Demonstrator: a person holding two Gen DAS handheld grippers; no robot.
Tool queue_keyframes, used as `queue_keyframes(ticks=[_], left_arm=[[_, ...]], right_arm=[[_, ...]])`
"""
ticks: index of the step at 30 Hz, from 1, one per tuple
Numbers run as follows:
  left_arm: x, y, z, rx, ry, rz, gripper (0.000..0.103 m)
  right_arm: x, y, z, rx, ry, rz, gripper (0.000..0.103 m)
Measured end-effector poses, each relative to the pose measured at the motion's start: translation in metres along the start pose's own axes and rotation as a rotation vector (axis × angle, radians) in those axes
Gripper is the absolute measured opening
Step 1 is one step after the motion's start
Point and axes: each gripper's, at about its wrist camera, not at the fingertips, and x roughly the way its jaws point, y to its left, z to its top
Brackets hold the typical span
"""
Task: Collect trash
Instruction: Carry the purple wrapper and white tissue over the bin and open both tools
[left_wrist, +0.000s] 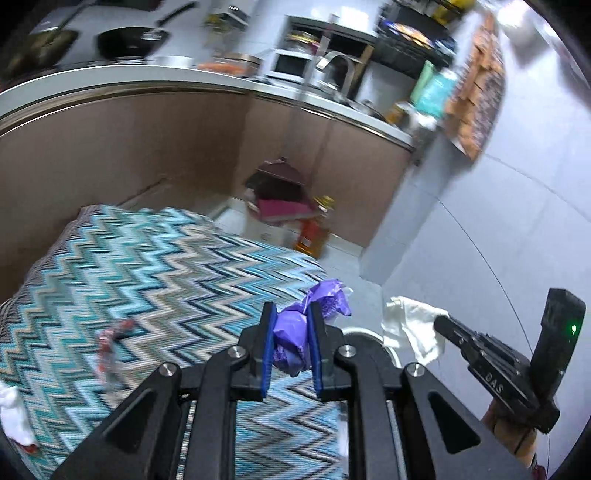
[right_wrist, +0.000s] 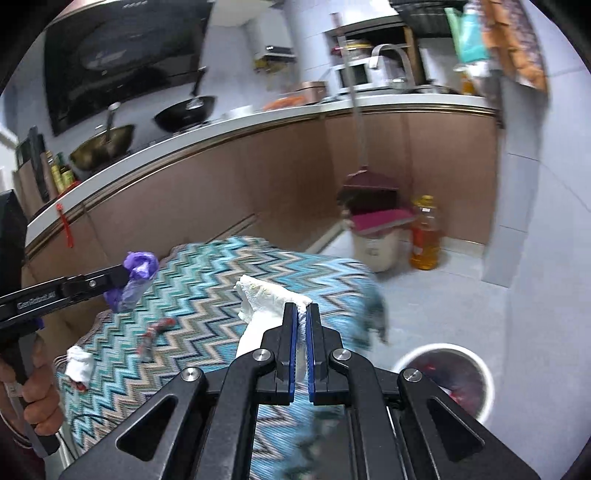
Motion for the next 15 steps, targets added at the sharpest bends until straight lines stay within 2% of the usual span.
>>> queue_keyframes(ticks=[7, 15], left_arm=[[0.060, -0.073, -0.020, 0.110, 0.120, -0.051, 0.015], [0.145, -0.133, -0.034, 0.174, 0.240, -0.063, 0.015]], right_arm=[[-0.009, -0.079, -0.021, 0.083, 0.019, -0.149, 0.005], [0.020, -0.147, -0.048, 0.142, 0.085, -0.265, 0.005]])
